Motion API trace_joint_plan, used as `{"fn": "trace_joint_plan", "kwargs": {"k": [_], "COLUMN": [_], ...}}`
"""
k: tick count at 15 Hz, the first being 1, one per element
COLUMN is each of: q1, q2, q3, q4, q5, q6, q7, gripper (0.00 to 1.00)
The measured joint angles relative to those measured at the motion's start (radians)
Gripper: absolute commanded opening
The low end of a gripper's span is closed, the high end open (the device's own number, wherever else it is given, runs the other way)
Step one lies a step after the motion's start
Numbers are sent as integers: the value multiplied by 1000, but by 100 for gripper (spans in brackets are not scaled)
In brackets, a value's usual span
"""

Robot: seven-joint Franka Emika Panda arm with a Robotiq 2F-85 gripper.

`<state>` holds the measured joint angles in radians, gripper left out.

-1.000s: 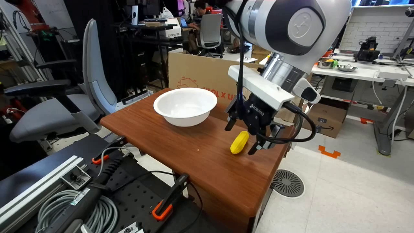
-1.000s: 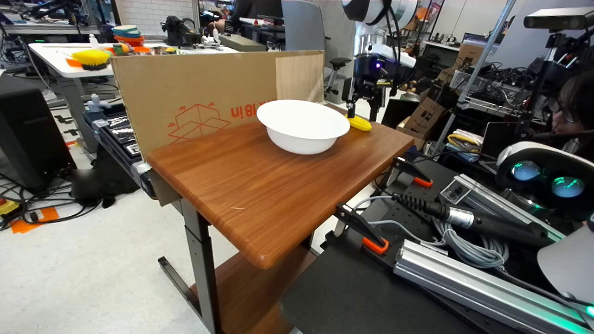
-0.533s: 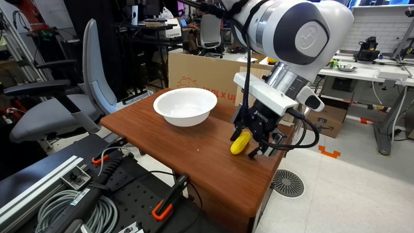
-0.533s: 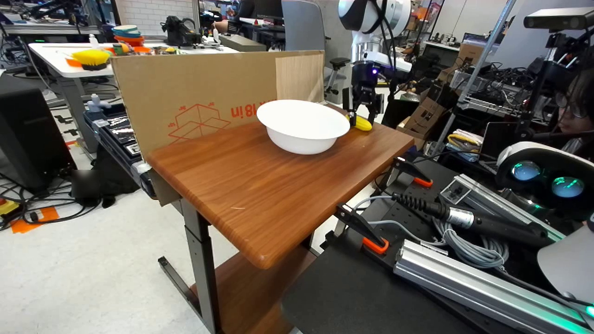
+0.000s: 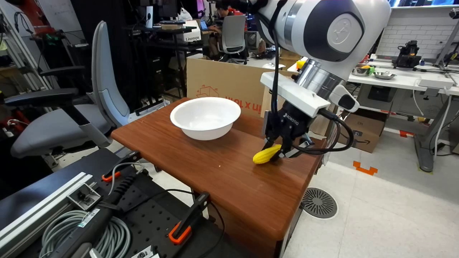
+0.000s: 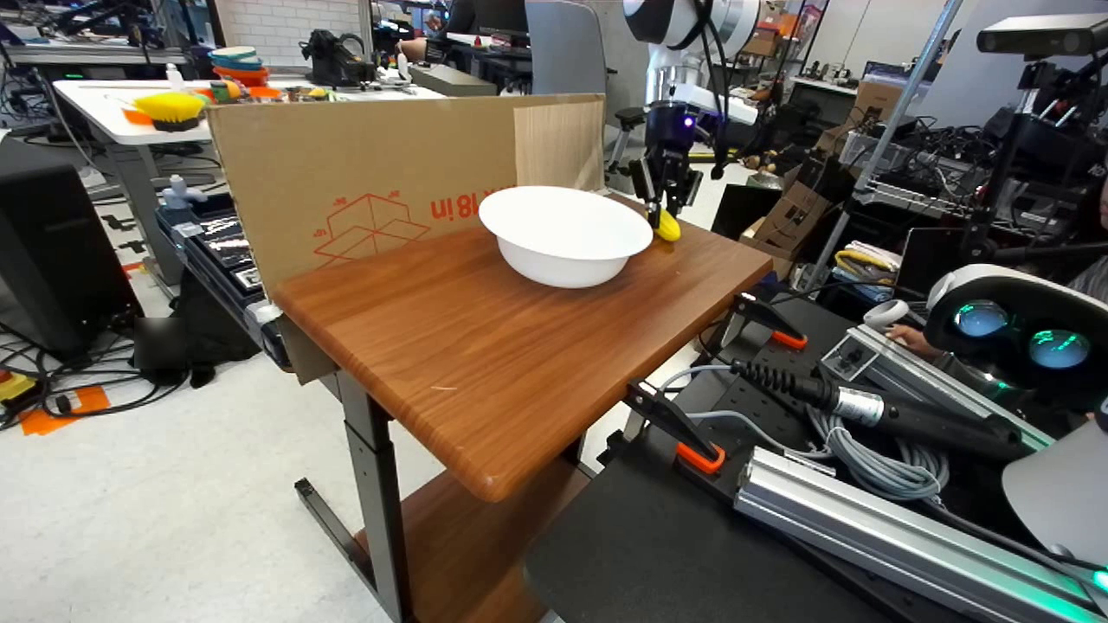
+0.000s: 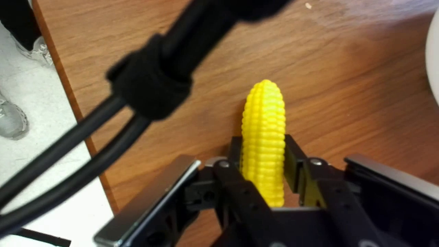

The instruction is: Pick up the corn toy and place it in the bowl

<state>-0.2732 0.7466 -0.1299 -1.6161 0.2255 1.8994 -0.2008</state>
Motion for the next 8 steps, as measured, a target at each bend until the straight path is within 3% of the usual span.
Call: {"fn": "trace_joint_plan", "kwargs": {"k": [3, 8], "q1": [4, 71], "q2": [-49, -275], "q3": [33, 92], "q4": [-20, -157], "q5": [5, 2], "q6": [6, 67], "q7": [0, -18], "gripper": [8, 8]}}
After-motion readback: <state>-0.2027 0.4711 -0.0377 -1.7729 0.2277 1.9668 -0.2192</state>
